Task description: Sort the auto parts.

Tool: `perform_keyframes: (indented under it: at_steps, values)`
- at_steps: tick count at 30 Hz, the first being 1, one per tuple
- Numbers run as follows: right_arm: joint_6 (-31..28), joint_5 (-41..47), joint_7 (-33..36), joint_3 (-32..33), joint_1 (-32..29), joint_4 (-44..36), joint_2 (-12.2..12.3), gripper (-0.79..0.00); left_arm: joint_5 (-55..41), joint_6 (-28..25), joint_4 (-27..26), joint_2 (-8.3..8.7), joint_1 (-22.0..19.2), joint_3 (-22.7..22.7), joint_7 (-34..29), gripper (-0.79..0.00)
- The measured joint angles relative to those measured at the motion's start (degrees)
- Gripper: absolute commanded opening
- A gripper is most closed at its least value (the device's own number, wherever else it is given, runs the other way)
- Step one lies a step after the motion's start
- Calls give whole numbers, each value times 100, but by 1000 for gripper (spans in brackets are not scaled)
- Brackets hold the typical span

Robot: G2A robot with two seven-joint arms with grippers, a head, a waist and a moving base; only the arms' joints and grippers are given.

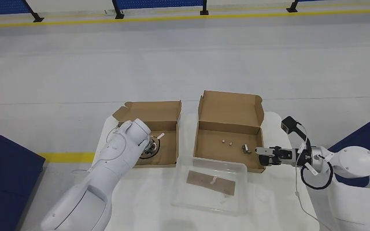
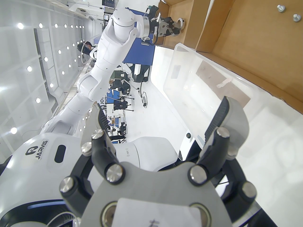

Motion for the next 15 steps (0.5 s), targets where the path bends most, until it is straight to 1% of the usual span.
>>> perform_keyframes:
  at_steps: [2,6,8,10,13,15]
  values:
    - [0,0,0,0,0,0,0,0,-11,-23,73,-33,-23,2,4,-693]
    - [0,0,0,0,0,0,0,0,-15,-67,196,-87,-61,7,-1,-640]
    - [0,0,0,0,0,0,0,0,-18,-88,257,-112,-81,3,5,-656]
    - [0,0,0,0,0,0,0,0,-13,-110,304,-134,-98,1,16,-634]
    - [0,0,0,0,0,0,0,0,2,-132,342,-162,-114,0,14,-668]
    - [0,0,0,0,0,0,0,0,11,-138,360,-174,-125,-7,11,-653]
